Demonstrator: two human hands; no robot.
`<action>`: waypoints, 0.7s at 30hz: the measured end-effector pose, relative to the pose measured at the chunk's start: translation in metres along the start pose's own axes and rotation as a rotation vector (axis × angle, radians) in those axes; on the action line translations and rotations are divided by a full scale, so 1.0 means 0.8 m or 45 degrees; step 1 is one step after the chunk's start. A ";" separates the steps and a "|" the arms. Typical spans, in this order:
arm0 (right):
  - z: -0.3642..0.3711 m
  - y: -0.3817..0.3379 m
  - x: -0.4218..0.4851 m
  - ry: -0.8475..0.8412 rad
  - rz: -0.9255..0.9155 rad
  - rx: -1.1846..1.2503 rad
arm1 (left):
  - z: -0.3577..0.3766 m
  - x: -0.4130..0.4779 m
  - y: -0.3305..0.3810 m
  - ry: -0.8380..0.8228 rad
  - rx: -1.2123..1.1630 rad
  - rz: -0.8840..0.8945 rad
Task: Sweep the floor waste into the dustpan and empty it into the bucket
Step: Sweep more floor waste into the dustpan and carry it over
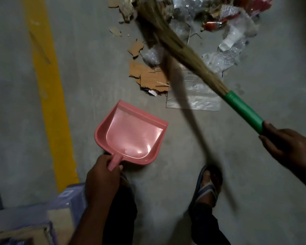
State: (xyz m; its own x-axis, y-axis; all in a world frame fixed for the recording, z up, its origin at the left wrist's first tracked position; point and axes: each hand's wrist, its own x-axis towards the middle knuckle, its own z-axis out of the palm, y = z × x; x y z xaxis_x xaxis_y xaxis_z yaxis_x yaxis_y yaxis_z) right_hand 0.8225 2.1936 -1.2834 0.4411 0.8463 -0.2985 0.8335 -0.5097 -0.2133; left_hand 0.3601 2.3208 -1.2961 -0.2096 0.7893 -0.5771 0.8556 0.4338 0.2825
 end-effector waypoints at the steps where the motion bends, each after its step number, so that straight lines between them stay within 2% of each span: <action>1: 0.001 0.001 0.012 0.010 0.000 -0.039 | 0.004 0.007 -0.006 -0.002 0.023 -0.013; 7: 0.039 0.000 0.033 -0.181 0.013 -0.154 | 0.029 0.081 -0.022 -0.037 0.138 -0.042; 12: 0.068 0.004 -0.023 -0.267 -0.151 -0.083 | 0.029 0.137 0.001 -0.059 0.291 0.034; 16: 0.068 0.010 -0.065 -0.139 -0.166 0.037 | 0.018 0.162 0.001 -0.080 0.379 0.094; 21: 0.066 0.026 -0.050 -0.012 -0.079 0.070 | 0.011 0.177 -0.004 -0.103 0.438 0.175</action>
State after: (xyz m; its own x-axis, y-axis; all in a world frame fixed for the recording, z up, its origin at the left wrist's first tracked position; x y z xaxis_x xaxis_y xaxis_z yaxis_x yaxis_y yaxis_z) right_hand 0.8044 2.1407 -1.3253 0.3855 0.8752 -0.2921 0.8396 -0.4640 -0.2823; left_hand 0.3319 2.4271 -1.3857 -0.0557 0.7870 -0.6145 0.9849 0.1445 0.0958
